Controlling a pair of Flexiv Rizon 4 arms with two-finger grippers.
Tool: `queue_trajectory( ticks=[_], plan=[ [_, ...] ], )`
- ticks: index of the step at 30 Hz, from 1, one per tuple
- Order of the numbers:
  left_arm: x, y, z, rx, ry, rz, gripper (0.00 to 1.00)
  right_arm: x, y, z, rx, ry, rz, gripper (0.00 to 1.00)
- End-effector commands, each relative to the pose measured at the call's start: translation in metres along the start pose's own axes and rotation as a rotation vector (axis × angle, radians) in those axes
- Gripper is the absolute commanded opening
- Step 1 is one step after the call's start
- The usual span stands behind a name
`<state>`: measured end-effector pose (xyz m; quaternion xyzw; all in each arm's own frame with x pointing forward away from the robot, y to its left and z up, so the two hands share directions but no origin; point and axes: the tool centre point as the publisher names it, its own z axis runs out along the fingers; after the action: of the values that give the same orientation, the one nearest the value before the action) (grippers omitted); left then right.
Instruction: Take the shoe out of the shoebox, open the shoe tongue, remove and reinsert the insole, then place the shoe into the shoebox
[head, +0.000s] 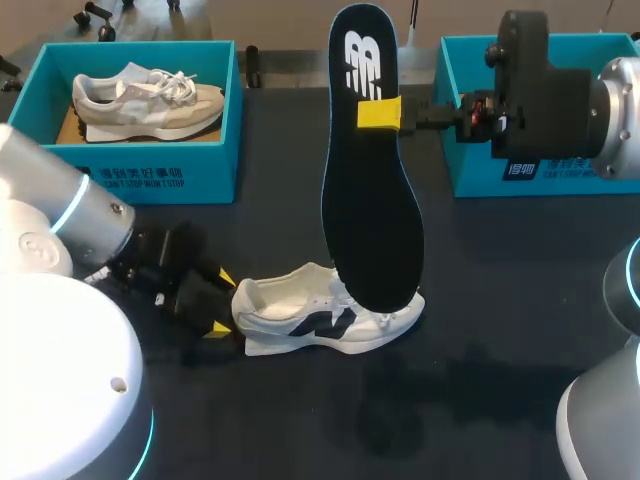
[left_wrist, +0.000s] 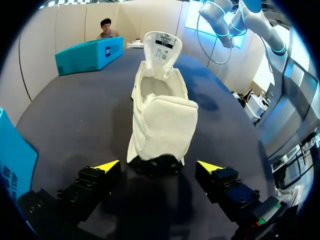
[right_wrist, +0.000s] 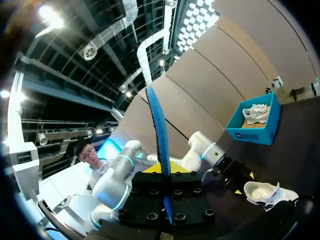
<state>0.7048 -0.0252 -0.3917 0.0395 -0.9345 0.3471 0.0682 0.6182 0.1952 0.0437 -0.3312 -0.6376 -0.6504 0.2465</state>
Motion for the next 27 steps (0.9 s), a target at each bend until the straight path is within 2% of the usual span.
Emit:
queue_trajectory(
  ticks=[1,5,10,14,22,27],
  plan=[
    [0.001,-0.002,-0.001,-0.057,0.001,-0.001,1.0,0.001,-0.001,0.004,-0.006,-0.001,0.0,0.0],
    [0.001,-0.002,-0.001,-0.057,0.001,-0.001,1.0,0.001,-0.001,0.004,-0.006,-0.001,0.0,0.0],
    [0.001,-0.015,-0.008,-0.21,0.035,-0.032,1.0,0.001,-0.001,0.004,-0.006,-0.001,0.0,0.0],
    [0.002,-0.023,-0.012,-0.292,0.034,-0.022,1.0,0.001,-0.001,0.004,-0.006,-0.001,0.0,0.0],
    [0.007,-0.036,-0.015,-0.435,0.026,-0.012,1.0,0.001,-0.001,0.004,-0.006,-0.001,0.0,0.0],
    [0.012,-0.044,-0.018,-0.483,0.023,-0.011,1.0,0.001,-0.001,0.004,-0.006,-0.001,0.0,0.0]
  ],
)
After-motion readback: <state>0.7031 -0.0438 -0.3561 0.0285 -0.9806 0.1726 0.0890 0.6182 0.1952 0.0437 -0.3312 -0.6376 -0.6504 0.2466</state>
